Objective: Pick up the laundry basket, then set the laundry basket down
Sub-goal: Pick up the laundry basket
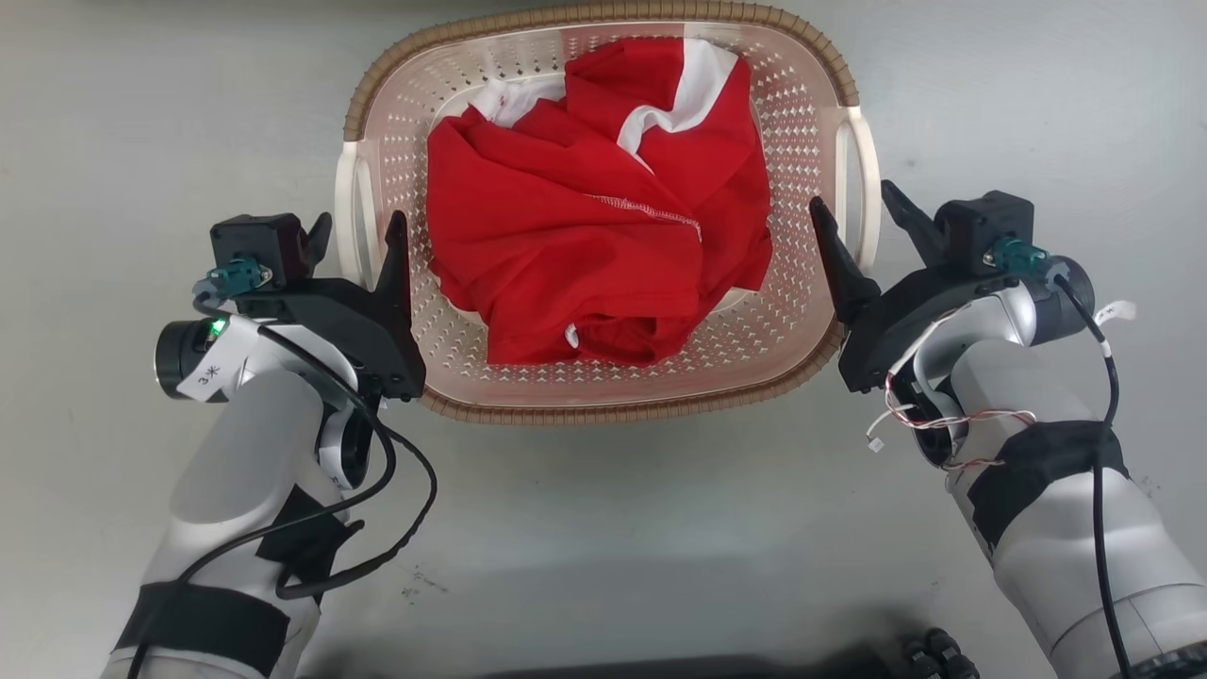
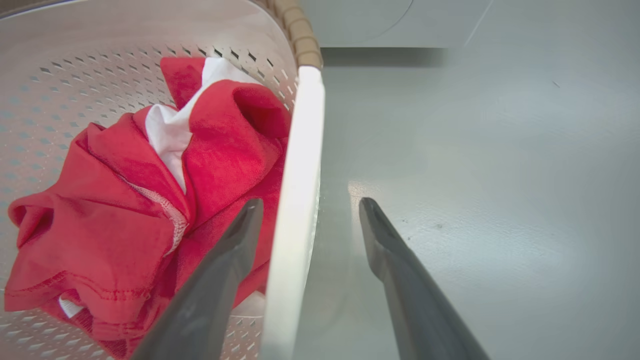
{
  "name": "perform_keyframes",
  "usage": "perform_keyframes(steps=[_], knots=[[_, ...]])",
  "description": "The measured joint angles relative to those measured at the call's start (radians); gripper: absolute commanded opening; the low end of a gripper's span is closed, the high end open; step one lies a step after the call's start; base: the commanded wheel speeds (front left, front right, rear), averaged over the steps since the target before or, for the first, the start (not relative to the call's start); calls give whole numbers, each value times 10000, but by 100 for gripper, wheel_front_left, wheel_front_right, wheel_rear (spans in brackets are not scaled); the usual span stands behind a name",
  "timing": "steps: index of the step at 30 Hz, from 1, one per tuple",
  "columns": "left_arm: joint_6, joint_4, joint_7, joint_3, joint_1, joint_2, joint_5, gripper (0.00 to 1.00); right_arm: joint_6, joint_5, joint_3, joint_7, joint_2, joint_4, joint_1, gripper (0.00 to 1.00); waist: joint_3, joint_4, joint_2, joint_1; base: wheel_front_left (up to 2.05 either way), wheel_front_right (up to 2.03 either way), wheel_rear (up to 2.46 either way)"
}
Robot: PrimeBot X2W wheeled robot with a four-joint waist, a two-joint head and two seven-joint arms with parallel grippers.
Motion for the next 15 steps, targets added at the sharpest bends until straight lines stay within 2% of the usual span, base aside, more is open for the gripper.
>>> perform_keyframes(steps=[8, 9, 10, 11, 12, 13, 15], knots=[[-142, 731, 142, 82, -523, -56, -282, 100, 98, 13, 140, 56, 100, 631, -470, 100, 123, -2, 0, 0, 0, 0, 0], [-142, 830, 176, 104, -603, -65, -314, 100, 98, 15, 144, 54, 107, 681, -545, 95, 134, 0, 0, 0, 0, 0, 0], [-142, 907, 186, 105, -652, -67, -337, 57, 100, 29, 142, 56, 117, 744, -624, 0, 145, 2, 0, 0, 0, 0, 0], [-144, 978, 236, 105, -674, -69, -343, 18, 121, 58, 142, 56, 127, 798, -682, 0, 153, 5, 0, 0, 0, 0, 0], [-155, 1076, 253, 105, -707, -75, -345, 0, 144, 100, 153, 56, 136, 886, -736, 0, 160, 9, 0, 0, 0, 0, 0], [-301, 1141, 255, 90, -755, -113, -345, 0, 217, 100, 192, 52, 196, 928, -772, 0, 164, 12, 0, 0, 0, 0, 0], [-309, 1246, 255, 86, -830, -291, -351, 0, 182, 153, 182, 48, 313, 1024, -868, 0, 167, 17, -2, -1, 0, 0, 0]])
